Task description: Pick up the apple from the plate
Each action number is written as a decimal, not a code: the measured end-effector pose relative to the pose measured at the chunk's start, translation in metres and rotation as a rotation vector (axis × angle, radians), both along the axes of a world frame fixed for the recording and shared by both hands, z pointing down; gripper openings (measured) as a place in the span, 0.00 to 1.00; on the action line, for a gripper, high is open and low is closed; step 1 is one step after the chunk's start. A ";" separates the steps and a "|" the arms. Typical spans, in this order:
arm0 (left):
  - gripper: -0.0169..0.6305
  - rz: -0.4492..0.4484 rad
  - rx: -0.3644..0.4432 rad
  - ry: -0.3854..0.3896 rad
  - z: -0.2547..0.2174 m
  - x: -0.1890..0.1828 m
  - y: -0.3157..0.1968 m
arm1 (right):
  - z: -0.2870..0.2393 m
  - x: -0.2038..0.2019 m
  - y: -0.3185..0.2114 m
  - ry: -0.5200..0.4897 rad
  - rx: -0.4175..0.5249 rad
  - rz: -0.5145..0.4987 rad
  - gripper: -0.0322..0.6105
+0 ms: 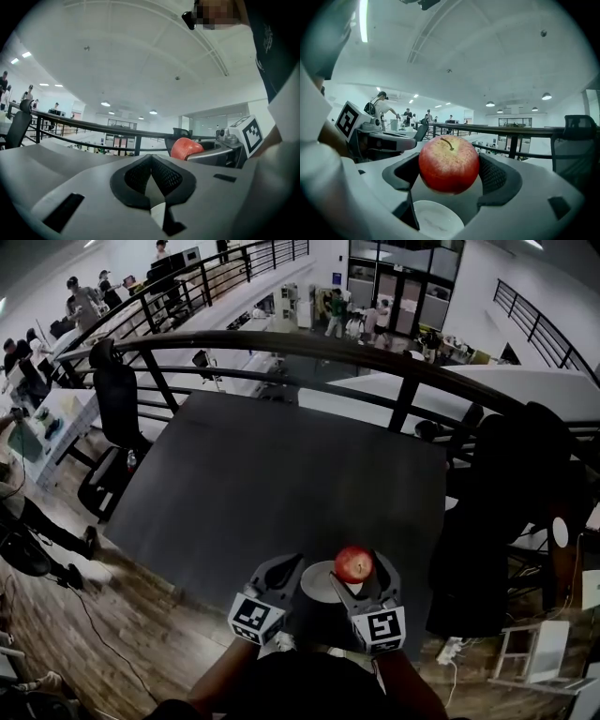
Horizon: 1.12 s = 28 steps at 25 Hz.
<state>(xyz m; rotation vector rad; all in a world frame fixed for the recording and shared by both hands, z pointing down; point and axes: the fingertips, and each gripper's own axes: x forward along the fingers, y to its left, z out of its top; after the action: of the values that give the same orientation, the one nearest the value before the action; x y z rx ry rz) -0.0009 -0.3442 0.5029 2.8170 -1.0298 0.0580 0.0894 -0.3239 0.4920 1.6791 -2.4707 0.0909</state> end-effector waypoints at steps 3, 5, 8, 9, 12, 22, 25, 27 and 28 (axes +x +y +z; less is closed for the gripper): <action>0.06 -0.007 0.023 0.035 -0.019 0.000 -0.002 | -0.023 0.005 0.002 -0.023 0.046 0.021 0.65; 0.06 -0.020 0.051 0.036 -0.032 -0.004 -0.005 | -0.034 0.008 0.004 0.006 0.093 0.016 0.65; 0.06 -0.040 0.084 0.012 -0.043 -0.011 -0.010 | -0.046 0.012 0.008 0.026 0.126 0.013 0.65; 0.06 -0.045 0.089 0.003 -0.044 -0.012 -0.011 | -0.049 0.014 0.010 0.025 0.125 0.019 0.65; 0.06 -0.052 0.086 -0.011 -0.040 -0.011 -0.012 | -0.056 0.020 0.013 0.017 0.153 0.032 0.65; 0.06 -0.021 0.089 -0.021 -0.042 -0.002 0.000 | -0.072 0.020 0.016 0.014 0.222 0.050 0.65; 0.06 -0.025 0.095 -0.010 -0.043 -0.003 0.001 | -0.072 0.017 0.015 0.012 0.225 0.043 0.65; 0.06 -0.027 0.093 0.004 -0.046 -0.002 0.002 | -0.071 0.016 0.015 0.011 0.229 0.036 0.65; 0.06 -0.027 0.096 0.008 -0.048 0.000 0.002 | -0.070 0.016 0.015 0.008 0.230 0.034 0.65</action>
<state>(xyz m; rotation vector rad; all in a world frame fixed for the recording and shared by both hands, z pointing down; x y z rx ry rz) -0.0013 -0.3418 0.4551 2.8855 -1.0968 -0.0057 0.1050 -0.3092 0.4217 1.8031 -2.5287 -0.2037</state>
